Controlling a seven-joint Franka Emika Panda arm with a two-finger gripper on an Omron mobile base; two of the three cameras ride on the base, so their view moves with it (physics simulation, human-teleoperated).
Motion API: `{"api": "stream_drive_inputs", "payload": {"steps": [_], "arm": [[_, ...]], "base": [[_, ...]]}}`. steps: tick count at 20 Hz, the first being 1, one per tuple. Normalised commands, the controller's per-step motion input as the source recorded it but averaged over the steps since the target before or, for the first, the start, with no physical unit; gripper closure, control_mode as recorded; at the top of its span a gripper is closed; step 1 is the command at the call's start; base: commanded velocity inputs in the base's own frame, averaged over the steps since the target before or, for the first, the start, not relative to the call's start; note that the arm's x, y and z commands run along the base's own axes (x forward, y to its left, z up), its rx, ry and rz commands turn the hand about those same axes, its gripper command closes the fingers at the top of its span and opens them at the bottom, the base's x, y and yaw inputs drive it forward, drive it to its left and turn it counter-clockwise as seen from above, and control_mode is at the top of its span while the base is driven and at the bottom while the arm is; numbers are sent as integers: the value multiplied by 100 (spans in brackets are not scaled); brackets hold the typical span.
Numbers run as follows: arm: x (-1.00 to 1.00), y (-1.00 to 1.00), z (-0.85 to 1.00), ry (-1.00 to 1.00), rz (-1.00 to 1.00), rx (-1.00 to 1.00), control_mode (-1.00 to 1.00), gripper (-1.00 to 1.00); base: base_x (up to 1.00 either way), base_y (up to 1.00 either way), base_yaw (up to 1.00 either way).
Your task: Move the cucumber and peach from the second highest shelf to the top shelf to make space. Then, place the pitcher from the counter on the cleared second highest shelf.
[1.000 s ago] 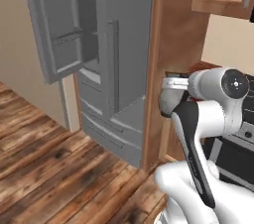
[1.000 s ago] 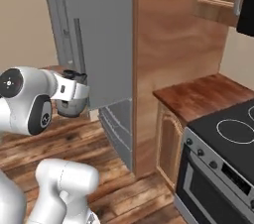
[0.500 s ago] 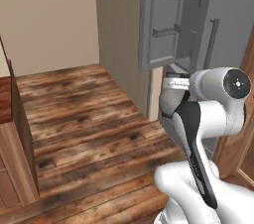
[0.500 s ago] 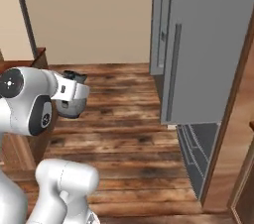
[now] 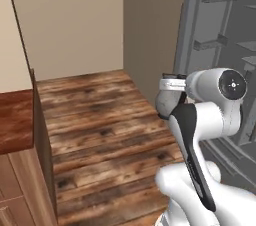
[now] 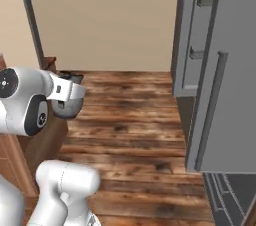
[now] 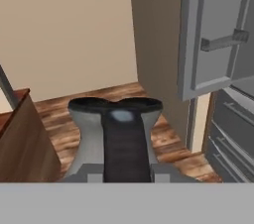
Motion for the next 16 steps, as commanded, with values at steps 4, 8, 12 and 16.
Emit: {"api": "stream_drive_inputs", "payload": {"steps": [4,8,12,16], "arm": [[0,0,0,0,0,0,100,100],[0,0,0,0,0,0,100,100],[0,0,0,0,0,0,100,100],[0,0,0,0,0,0,100,100]], "base": [[73,0,-15],[66,0,-31],[48,0,-44],[48,0,-52]]}}
